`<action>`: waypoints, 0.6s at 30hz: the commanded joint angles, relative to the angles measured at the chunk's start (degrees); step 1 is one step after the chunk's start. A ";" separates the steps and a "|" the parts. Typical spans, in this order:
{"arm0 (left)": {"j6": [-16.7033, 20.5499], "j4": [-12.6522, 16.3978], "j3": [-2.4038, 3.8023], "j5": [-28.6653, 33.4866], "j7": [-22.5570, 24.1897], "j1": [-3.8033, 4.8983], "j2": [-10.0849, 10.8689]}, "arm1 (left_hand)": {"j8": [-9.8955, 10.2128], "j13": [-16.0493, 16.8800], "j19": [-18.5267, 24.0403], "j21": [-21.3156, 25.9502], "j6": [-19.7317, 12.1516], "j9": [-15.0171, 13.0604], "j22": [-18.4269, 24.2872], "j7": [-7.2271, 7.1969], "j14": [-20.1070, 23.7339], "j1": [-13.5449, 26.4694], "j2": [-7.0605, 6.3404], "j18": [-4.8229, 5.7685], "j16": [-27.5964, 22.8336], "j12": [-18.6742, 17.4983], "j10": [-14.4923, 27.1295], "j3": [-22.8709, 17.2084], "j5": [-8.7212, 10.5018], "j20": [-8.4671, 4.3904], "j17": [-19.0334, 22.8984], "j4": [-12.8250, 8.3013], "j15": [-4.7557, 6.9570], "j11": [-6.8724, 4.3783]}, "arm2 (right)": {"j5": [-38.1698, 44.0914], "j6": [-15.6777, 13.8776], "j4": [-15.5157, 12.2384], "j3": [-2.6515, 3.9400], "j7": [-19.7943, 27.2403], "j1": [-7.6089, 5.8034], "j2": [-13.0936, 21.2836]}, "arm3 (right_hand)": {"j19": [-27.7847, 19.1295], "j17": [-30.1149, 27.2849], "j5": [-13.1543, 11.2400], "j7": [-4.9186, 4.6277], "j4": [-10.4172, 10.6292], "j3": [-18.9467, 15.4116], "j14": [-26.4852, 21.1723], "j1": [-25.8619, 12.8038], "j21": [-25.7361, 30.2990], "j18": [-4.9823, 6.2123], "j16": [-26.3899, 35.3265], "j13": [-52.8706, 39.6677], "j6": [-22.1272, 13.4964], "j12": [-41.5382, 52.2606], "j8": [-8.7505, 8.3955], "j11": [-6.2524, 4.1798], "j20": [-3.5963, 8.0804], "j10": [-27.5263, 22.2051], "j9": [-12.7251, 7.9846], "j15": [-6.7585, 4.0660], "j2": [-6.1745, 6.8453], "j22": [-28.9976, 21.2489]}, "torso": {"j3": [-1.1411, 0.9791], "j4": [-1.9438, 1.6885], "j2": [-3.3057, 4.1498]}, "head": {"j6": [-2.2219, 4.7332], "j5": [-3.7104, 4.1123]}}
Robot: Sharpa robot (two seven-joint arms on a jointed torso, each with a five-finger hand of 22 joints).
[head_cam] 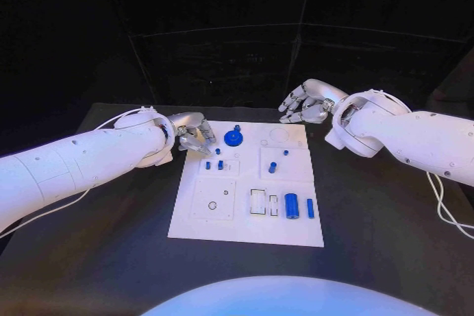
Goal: Assemble the parts on the task board
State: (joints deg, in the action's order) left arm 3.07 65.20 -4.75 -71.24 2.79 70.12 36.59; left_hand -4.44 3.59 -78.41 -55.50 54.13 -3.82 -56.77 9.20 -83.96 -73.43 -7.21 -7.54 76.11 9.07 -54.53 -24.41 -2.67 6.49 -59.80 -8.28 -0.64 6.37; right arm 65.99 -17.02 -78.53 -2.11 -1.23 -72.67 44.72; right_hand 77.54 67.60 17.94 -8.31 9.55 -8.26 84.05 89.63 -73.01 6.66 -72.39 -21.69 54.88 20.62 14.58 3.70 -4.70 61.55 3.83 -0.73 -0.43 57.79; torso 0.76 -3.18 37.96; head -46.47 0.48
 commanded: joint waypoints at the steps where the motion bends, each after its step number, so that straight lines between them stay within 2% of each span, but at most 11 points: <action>1: 6.22 0.67 0.09 13.10 4.85 0.12 1.38 | -0.14 0.13 0.54 0.82 0.44 -0.15 0.73 0.60 -0.77 -0.49 0.48 -0.39 -0.13 -0.07 0.11 0.48 -0.22 0.00 0.14 0.18 -0.39 0.18 | 10.92 2.61 -0.34 0.00 -0.74 0.46 0.23 | 0.22 -0.67 -0.57 0.04 -0.20 1.26 1.82 1.29 -0.36 -0.78 0.34 2.60 1.10 -2.73 -0.71 -0.07 -0.18 1.13 -0.08 -0.30 0.23 0.43 | -0.04 0.06 -0.03 | 0.26 0.07; 4: 8.10 1.64 0.09 23.51 8.75 0.13 2.84 | -1.00 0.49 1.37 2.98 2.00 -0.39 2.66 1.04 -0.45 -0.15 1.67 -0.80 -0.56 1.35 -2.04 0.45 -0.26 0.16 1.13 0.85 -0.53 0.26 | 15.15 3.29 -0.95 -0.01 -0.91 1.19 0.60 | 0.06 -1.18 -0.76 0.07 -0.25 2.25 1.65 1.86 -0.52 -0.80 0.70 4.71 1.71 -4.88 -1.51 0.06 -0.36 2.10 -0.12 -0.16 0.71 0.61 | -0.01 0.02 -0.02 | 0.50 0.39; 6: 8.43 2.61 0.08 33.40 12.00 0.13 3.84 | -1.66 0.50 3.46 7.53 3.19 -0.48 6.68 1.23 0.95 -0.10 2.29 -1.66 -2.61 2.25 -3.22 0.21 -0.24 0.29 4.87 1.11 -0.56 0.31 | 17.85 3.93 -1.45 -0.01 -1.16 1.68 0.90 | -0.01 -1.47 -0.85 -0.02 -0.17 2.93 1.57 2.06 -0.62 -0.82 0.88 6.06 2.11 -6.34 -2.03 0.14 -0.49 2.44 -0.12 -0.13 1.05 0.73 | -0.01 0.02 -0.02 | 0.72 0.87; 8: 8.18 3.69 0.05 43.04 14.86 0.13 4.70 | -2.06 0.24 7.69 15.02 3.78 -0.42 12.95 1.24 4.79 -0.14 2.83 -2.91 -7.65 2.38 -2.69 -0.09 -0.30 0.45 13.20 1.31 -0.77 0.45 | 20.13 4.58 -1.90 -0.02 -1.46 2.11 1.17 | -0.07 -1.58 -0.94 0.07 -0.09 3.42 1.56 2.15 -0.69 -0.81 0.92 7.03 2.19 -7.34 -2.67 0.26 -0.54 2.62 -0.15 -0.07 1.40 0.80 | -0.02 0.05 0.01 | 0.91 1.41; 11: 6.95 5.52 0.01 55.73 18.62 0.12 5.99 | -2.38 0.18 10.07 17.28 4.03 -0.27 14.20 1.17 9.68 -0.22 3.33 -2.97 -13.80 2.83 -2.21 -0.26 -0.25 0.64 22.93 1.48 -0.91 0.48 | 22.71 5.71 -2.58 -0.02 -2.06 2.83 1.55 | -0.20 -1.84 -1.07 0.09 0.04 3.99 1.51 2.23 -0.66 -0.79 1.08 8.15 2.36 -8.47 -3.45 0.43 -0.66 2.41 -0.15 0.10 1.77 0.71 | 0.06 0.10 0.06 | 1.30 2.21; 13: 6.25 6.58 -0.02 61.19 20.39 0.12 6.67 | -2.53 0.32 11.29 18.53 4.09 -0.21 14.94 1.03 12.86 0.04 3.44 -2.96 -17.73 3.59 -2.84 -0.11 -0.31 0.73 28.94 1.73 -0.93 0.38 | 23.65 6.66 -2.90 -0.03 -2.62 3.25 1.74 | -0.85 -2.11 -1.19 0.06 0.08 4.49 1.46 2.34 0.00 -0.61 1.27 9.16 2.48 -9.54 -4.07 0.69 -0.86 1.70 -0.14 0.38 2.11 -0.43 | 0.07 -0.01 0.09 | 1.50 2.66; 18: 5.63 8.58 -0.06 67.55 22.76 0.10 7.92 | -2.75 0.48 12.18 19.79 4.16 -0.15 15.80 0.86 14.16 0.20 3.85 -3.02 -18.97 5.04 -4.59 -0.14 -0.33 0.62 30.33 2.05 -0.70 0.00 | 24.87 8.46 -3.09 -0.05 -3.83 3.96 1.87 | -1.67 -2.72 -1.71 -0.09 0.10 5.38 1.30 2.30 0.73 -0.41 1.70 10.97 2.73 -11.06 -5.13 1.23 -1.31 0.27 -0.12 0.83 2.84 -1.54 | 0.13 -0.03 0.04 | 1.73 3.03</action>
State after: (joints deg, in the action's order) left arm 8.99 73.34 -4.84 -16.33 20.16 70.16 44.40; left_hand -6.90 4.02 -66.68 -36.05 57.98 -4.04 -41.05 10.14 -70.12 -73.17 -4.04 -10.20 57.41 13.93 -58.78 -24.53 -2.67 7.18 -29.60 -6.62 -1.34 6.44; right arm 86.99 -11.50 -81.44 -2.19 -3.47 -68.66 46.55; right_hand 76.28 64.92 16.43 -8.50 9.61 -3.30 84.04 91.91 -72.53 6.67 -70.88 -10.91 57.19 9.90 9.68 4.90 -5.95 62.12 3.77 -0.30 1.87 56.32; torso 0.83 -3.14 38.01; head -44.84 3.30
